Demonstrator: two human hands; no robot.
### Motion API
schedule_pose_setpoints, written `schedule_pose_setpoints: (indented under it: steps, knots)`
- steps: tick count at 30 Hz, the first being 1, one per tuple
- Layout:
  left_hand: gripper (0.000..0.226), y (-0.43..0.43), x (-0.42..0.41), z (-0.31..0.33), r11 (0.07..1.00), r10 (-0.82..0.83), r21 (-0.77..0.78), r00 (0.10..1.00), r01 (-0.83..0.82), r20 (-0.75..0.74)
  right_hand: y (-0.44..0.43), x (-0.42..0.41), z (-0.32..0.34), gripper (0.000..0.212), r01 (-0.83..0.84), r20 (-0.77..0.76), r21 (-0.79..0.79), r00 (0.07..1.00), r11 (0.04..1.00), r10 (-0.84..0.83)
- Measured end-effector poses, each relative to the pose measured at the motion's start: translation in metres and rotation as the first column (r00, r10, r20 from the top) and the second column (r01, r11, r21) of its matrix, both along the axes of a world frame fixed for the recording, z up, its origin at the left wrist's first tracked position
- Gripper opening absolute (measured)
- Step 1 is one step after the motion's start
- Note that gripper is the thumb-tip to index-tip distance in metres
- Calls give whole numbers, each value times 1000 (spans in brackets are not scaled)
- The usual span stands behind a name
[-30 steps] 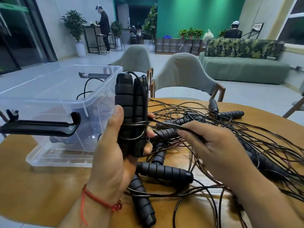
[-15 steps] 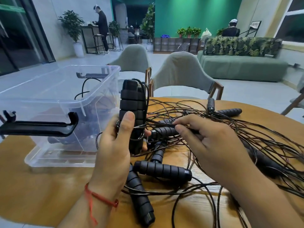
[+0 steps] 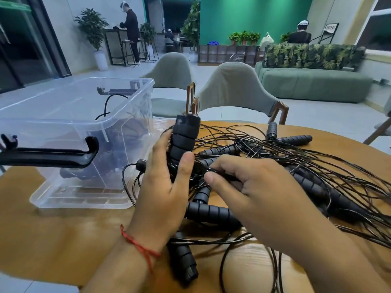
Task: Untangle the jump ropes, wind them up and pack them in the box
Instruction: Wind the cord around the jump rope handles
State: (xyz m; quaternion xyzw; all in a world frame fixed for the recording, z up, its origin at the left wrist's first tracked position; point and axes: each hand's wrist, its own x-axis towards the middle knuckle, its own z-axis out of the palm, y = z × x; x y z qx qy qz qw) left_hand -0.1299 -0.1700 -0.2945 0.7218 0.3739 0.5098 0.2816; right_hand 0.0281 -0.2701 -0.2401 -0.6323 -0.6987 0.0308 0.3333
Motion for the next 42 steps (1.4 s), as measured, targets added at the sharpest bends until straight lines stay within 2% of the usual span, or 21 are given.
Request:
schedule_pose_setpoints:
  steps: [2, 4, 6, 10, 12, 18, 21, 25, 28, 32, 37, 42]
  knots:
    - [55, -2, -3, -1, 998, -67, 13, 994, 68, -92, -1, 4, 0, 25, -7, -7, 27, 1000, 1000, 7]
    - [74, -7, -3, -2, 994, -109, 0, 976, 111, -188, 0, 6, 0, 23, -24, -21, 20, 999, 1000, 24]
    - [84, -10, 1, -4, 997, -74, -17, 965, 72, -251, 1, 6, -1, 22, -28, -2, -7, 1000, 1000, 28]
    - [87, -10, 5, 0, 998, 31, -37, 942, -45, -334, 2, 0, -2, 23, -80, 78, -104, 993, 991, 88]
    - [84, -11, 2, 0, 997, 60, -20, 932, -72, -357, 2, 0, 0, 24, -87, 119, -101, 988, 991, 98]
    - [56, -3, -1, -2, 985, 160, -1, 908, -174, -386, -5, 10, 11, 30, -53, 230, -116, 970, 992, 78]
    - [54, 3, -4, -3, 977, 190, -16, 908, -210, -372, -6, 15, 12, 33, 3, 309, -22, 951, 1000, 4]
    - [54, 13, -7, -4, 962, 243, -17, 878, -274, -412, -11, 23, 14, 25, 74, 350, 140, 929, 987, -119]
    - [55, 24, -14, -7, 947, 274, -32, 859, -318, -433, -15, 27, 16, 25, 91, 294, 225, 943, 970, -156]
    - [65, 23, -17, -7, 950, 273, -4, 839, -311, -471, -12, 30, 14, 22, 3, 160, 292, 986, 956, -52]
    - [65, 11, -12, -5, 970, 243, 107, 815, -220, -526, -4, 29, 9, 10, -53, -4, 359, 998, 932, 59]
    - [67, -8, -2, -3, 985, 142, 169, 773, -45, -619, 1, 25, 8, 5, -75, -162, 388, 976, 918, 148]
